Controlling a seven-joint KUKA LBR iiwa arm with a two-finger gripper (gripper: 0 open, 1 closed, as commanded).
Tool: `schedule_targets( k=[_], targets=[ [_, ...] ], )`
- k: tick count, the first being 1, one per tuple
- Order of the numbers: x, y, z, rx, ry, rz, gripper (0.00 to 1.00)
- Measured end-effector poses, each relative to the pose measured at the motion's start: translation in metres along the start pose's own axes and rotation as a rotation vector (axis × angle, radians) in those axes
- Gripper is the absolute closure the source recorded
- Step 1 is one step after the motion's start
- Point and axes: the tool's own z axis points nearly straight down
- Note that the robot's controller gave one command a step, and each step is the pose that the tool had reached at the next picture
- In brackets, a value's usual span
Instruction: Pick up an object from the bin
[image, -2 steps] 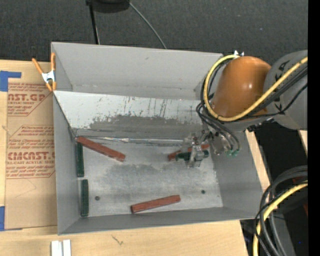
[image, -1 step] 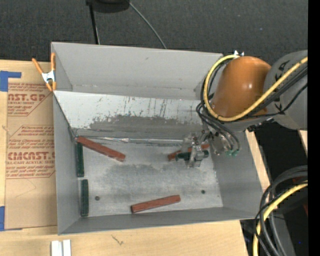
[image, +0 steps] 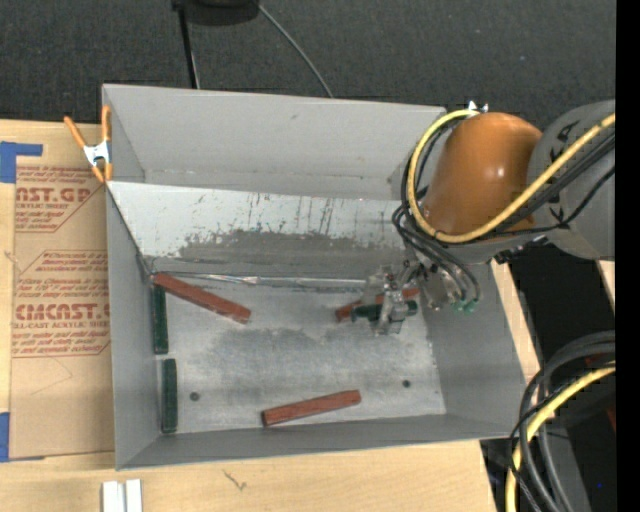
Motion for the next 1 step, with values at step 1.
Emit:
schedule_targets(
  k=[1],
  targets=[
    [0.0000,0.0000,0.0000,0.000,0.000,0.000,1.00]
  ],
)
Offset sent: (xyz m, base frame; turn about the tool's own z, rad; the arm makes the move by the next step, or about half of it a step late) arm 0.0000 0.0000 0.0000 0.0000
